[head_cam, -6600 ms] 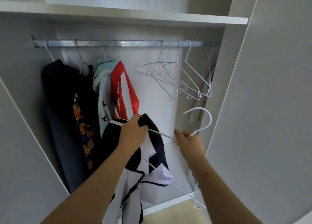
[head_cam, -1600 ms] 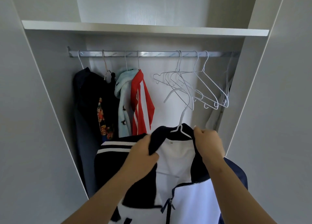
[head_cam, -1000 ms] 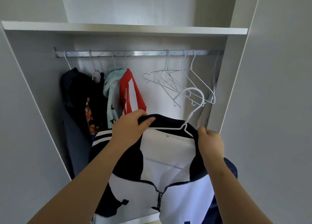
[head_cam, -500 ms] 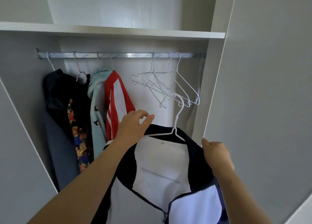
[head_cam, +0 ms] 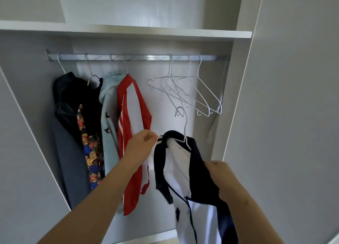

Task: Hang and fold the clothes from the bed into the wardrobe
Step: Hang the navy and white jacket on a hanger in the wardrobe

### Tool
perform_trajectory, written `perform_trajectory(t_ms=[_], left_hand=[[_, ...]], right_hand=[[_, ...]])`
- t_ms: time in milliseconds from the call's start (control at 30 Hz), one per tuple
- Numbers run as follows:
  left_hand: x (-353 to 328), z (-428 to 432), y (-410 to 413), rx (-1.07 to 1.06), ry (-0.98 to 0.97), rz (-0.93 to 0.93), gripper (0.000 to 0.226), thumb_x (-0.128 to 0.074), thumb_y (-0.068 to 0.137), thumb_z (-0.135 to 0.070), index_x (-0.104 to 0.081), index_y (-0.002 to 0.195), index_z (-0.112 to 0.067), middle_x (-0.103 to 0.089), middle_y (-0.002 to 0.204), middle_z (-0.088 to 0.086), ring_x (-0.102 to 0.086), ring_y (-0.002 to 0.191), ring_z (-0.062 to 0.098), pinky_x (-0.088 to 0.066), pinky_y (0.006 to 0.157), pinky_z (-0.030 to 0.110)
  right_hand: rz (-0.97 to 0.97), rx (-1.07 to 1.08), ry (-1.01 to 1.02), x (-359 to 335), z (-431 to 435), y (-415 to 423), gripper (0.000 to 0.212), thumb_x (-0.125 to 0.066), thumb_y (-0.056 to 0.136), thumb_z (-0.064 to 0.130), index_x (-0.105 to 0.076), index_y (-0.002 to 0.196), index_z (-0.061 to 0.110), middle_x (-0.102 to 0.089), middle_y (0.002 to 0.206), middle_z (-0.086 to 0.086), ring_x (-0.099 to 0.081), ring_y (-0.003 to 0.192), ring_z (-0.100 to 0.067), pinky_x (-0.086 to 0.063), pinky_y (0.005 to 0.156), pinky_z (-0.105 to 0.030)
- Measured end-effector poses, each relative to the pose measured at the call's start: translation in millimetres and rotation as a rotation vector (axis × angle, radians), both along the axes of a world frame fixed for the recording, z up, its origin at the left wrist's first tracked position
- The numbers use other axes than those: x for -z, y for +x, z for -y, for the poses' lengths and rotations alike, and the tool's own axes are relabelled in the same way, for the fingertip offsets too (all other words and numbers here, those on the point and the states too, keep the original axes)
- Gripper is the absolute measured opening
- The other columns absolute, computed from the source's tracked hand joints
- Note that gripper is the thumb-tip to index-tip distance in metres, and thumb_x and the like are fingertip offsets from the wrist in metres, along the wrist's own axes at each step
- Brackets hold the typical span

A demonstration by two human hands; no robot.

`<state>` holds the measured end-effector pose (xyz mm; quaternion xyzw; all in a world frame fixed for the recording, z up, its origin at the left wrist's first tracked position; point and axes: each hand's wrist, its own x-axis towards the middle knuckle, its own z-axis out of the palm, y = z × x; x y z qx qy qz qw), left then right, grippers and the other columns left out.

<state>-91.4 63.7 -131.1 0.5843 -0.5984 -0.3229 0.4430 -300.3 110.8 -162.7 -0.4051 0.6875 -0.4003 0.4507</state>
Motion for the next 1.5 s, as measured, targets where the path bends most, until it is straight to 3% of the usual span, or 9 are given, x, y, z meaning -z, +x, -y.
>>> perform_trajectory(t_ms=[133, 300, 400, 567, 900, 1133, 1233, 1367, 1500], left_hand=[[-4, 10, 11, -0.033, 0.010, -0.049, 0.010, -0.050, 0.095, -0.021, -0.059, 0.092, -0.023, -0.062, 0.097, -0.004, -0.060, 0.091, 0.014, -0.044, 0.076, 0.024], [-13, 39, 24, -0.080, -0.027, -0.104, 0.015, -0.050, 0.094, -0.018, -0.059, 0.086, -0.025, -0.062, 0.091, -0.007, -0.060, 0.082, 0.008, -0.043, 0.067, 0.019], [-18, 64, 34, -0.083, -0.045, -0.098, 0.013, -0.050, 0.094, -0.018, -0.060, 0.087, -0.024, -0.061, 0.091, -0.008, -0.060, 0.080, 0.007, -0.043, 0.072, 0.022], [-30, 117, 52, -0.096, -0.112, -0.062, 0.021, -0.052, 0.092, -0.017, -0.058, 0.078, -0.031, -0.062, 0.090, -0.008, -0.062, 0.085, 0.012, -0.044, 0.079, 0.026], [-64, 238, 95, -0.173, -0.350, 0.254, 0.019, -0.051, 0.090, -0.006, -0.068, 0.094, -0.012, -0.056, 0.082, -0.011, -0.055, 0.083, 0.012, -0.043, 0.079, 0.024], [-55, 301, 121, -0.157, -0.237, 0.482, 0.026, -0.057, 0.088, -0.016, -0.062, 0.114, -0.018, -0.036, 0.140, 0.003, -0.036, 0.128, 0.020, -0.032, 0.106, 0.031], [-46, 311, 127, -0.176, -0.270, 0.428, 0.025, -0.058, 0.087, -0.016, -0.062, 0.112, -0.017, -0.039, 0.134, 0.001, -0.043, 0.119, 0.019, -0.040, 0.098, 0.032], [-45, 315, 134, -0.195, -0.232, 0.319, 0.020, -0.062, 0.083, -0.011, -0.060, 0.102, -0.015, -0.041, 0.112, -0.004, -0.045, 0.083, 0.007, -0.037, 0.072, 0.018], [-47, 322, 141, -0.155, -0.219, 0.258, 0.018, -0.066, 0.076, -0.009, -0.054, 0.082, -0.021, -0.048, 0.099, 0.000, -0.048, 0.073, 0.010, -0.039, 0.065, 0.020]], right_hand=[[0.134, -0.067, 0.046, -8, 20, 21, 0.036, -0.052, 0.088, 0.019, -0.054, 0.096, -0.016, -0.050, 0.078, -0.013, -0.050, 0.073, -0.026, -0.038, 0.068, -0.033], [0.221, -0.128, 0.024, -35, 51, 40, 0.026, -0.049, 0.093, 0.024, -0.060, 0.082, 0.004, -0.061, 0.078, -0.015, -0.060, 0.074, -0.029, -0.046, 0.069, -0.033], [0.269, -0.118, 0.000, -47, 76, 51, 0.026, -0.046, 0.095, 0.024, -0.057, 0.077, 0.009, -0.060, 0.074, -0.012, -0.059, 0.069, -0.027, -0.047, 0.062, -0.029], [0.299, -0.126, -0.026, -60, 123, 73, 0.024, -0.047, 0.096, 0.025, -0.058, 0.081, 0.010, -0.060, 0.080, -0.012, -0.059, 0.079, -0.028, -0.048, 0.075, -0.036], [0.181, -0.134, -0.147, -107, 238, 118, 0.025, -0.045, 0.096, 0.018, -0.052, 0.074, 0.010, -0.053, 0.070, -0.007, -0.052, 0.063, -0.019, -0.041, 0.060, -0.028], [0.148, -0.124, -0.233, -137, 312, 156, 0.023, -0.044, 0.094, 0.015, -0.048, 0.072, 0.011, -0.049, 0.071, -0.008, -0.047, 0.064, -0.020, -0.035, 0.059, -0.027], [0.145, -0.136, -0.264, -145, 336, 174, 0.023, -0.042, 0.095, 0.015, -0.049, 0.073, 0.011, -0.049, 0.072, -0.008, -0.047, 0.066, -0.020, -0.035, 0.060, -0.027], [0.089, -0.133, -0.310, -145, 366, 192, 0.023, -0.040, 0.093, 0.012, -0.046, 0.072, 0.010, -0.046, 0.070, -0.008, -0.044, 0.064, -0.020, -0.034, 0.059, -0.027], [0.012, -0.118, -0.302, -136, 381, 208, 0.027, -0.039, 0.095, 0.008, -0.044, 0.068, 0.008, -0.044, 0.066, -0.006, -0.042, 0.058, -0.015, -0.034, 0.047, -0.021]])
